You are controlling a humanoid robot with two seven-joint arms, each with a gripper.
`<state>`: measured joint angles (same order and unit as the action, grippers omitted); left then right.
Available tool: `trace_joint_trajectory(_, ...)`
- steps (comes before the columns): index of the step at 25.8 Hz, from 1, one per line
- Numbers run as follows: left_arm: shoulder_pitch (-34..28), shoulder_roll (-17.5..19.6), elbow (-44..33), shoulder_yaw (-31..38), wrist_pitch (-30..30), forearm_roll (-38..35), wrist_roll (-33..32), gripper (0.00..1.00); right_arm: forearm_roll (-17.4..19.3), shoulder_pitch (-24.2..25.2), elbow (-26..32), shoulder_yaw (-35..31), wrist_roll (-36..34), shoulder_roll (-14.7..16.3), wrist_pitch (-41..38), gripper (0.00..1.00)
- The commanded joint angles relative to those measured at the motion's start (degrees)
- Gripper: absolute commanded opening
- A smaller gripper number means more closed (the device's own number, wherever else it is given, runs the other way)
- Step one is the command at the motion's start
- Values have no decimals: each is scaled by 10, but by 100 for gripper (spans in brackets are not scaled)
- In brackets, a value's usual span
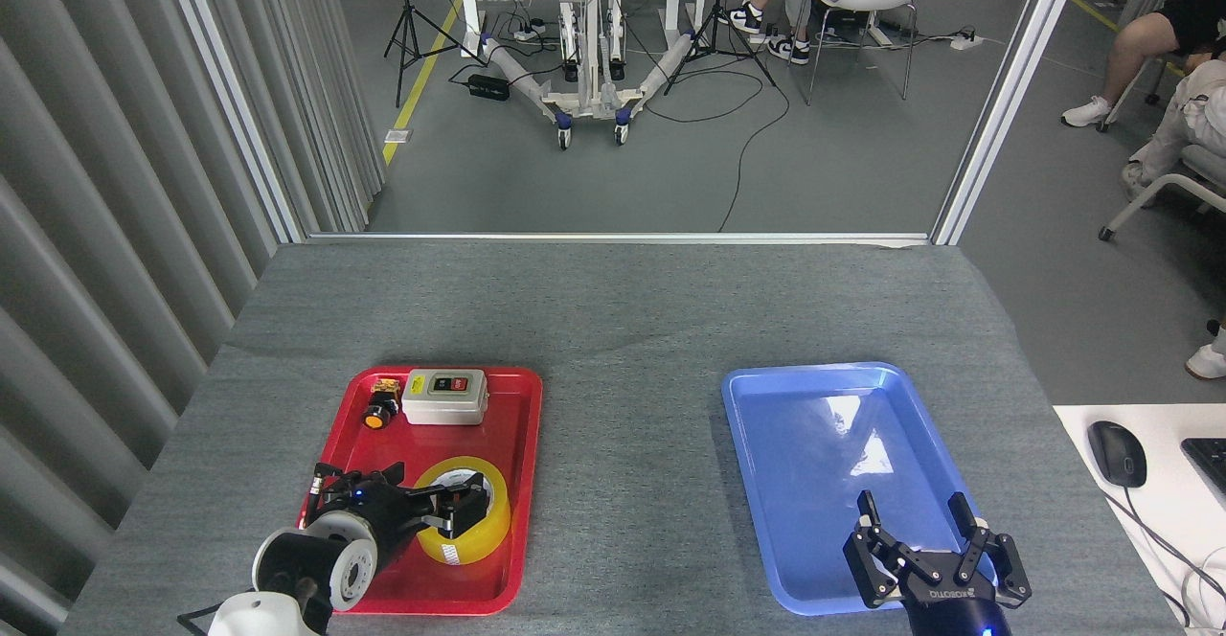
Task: Place and move tape with both arms
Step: 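Move the left gripper onto the yellow tape roll and grasp it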
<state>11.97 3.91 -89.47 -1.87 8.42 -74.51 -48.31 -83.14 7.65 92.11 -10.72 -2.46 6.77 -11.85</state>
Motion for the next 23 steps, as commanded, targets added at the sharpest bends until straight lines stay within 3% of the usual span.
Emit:
trace_joint_trajectory(1, 53, 7, 67, -5, -9, -1, -25, 100, 0, 1, 0, 0, 0, 0, 0, 100)
trace_joint_trajectory(7, 126, 39, 175, -49, -41, -2, -90, 100, 0, 0, 0, 0, 0, 0, 0, 100)
trace_joint_trajectory(15, 162, 58, 186, -66, -61, 1, -265, 100, -3, -1, 0, 1, 0, -2, 0, 100)
trace_joint_trajectory(23, 169, 49, 192, -83, -60, 2, -279, 100, -4, 0, 0, 1, 1, -5, -1, 100)
